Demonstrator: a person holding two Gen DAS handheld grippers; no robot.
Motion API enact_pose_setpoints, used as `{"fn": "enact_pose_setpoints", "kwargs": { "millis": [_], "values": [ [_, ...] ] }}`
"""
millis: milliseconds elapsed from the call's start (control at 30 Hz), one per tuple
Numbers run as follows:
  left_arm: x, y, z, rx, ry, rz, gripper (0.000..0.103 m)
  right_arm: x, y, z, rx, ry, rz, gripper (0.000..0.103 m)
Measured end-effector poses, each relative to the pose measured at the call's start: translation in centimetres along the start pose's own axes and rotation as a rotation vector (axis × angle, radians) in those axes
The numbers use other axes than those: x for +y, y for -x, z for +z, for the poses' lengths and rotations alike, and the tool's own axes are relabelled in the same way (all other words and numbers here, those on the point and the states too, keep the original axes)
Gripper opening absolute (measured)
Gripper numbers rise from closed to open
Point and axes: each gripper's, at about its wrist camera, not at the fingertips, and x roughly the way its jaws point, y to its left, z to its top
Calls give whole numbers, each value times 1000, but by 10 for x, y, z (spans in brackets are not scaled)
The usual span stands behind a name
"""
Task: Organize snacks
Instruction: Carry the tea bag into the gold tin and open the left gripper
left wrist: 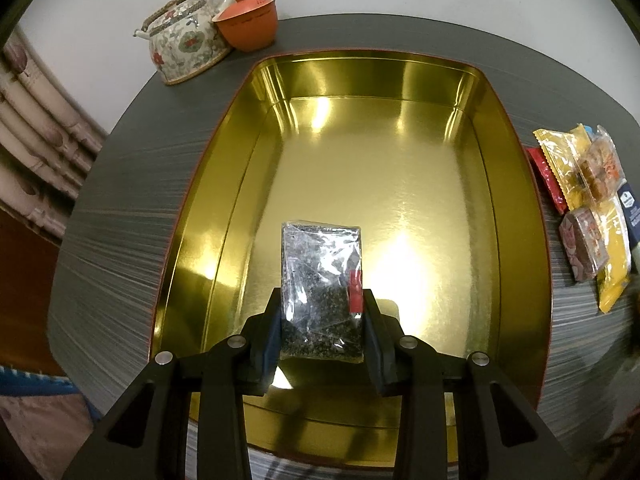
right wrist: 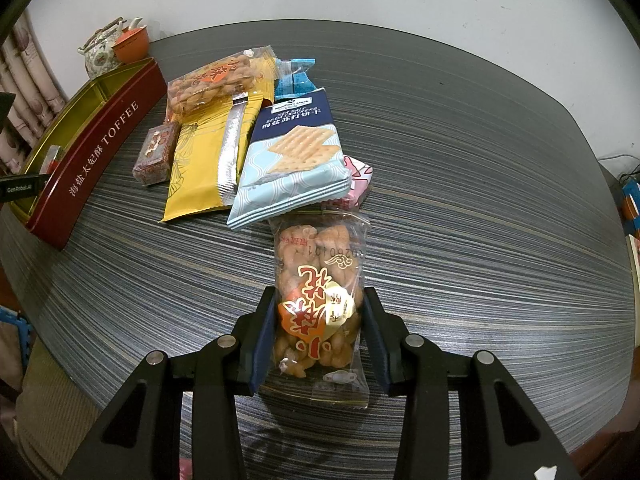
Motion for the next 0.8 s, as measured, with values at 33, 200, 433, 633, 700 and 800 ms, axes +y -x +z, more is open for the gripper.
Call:
{"fn": "enact_pose_setpoints", "kwargs": {
  "millis": [33,200,433,633,700,800],
  "values": [
    [0,0,0,-2,-2,4,37,0,0,0,0,-1,0,39],
    [-2,2,0,-7,-15,18,37,0,0,0,0,-1,0,39],
    [-4,7,-1,-19,-34,41,38,0,0,0,-1,-1,0,39],
    [-8,22,-2,-65,-58,64,43,0,0,-1,-2,0,-1,39],
    [-11,29,-3,-86,-71,77,47,0,0,0,-2,1,-1,39],
    [-15,42,-5,-127,-95,92,51,0,0,0,-4,3,-2,39]
  ]
}}
